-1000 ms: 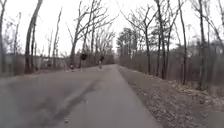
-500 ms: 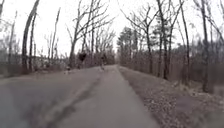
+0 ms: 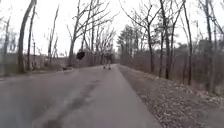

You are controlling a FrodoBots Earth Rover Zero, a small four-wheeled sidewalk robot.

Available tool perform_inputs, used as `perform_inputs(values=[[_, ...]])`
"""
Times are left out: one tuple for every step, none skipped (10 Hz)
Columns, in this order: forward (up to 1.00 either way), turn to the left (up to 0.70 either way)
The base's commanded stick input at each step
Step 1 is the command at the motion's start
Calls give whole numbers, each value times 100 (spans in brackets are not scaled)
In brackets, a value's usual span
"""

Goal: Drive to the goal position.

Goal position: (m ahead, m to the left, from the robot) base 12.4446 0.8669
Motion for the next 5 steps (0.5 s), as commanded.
perform_inputs(values=[[85,0],[85,0],[85,0],[85,0],[85,0]])
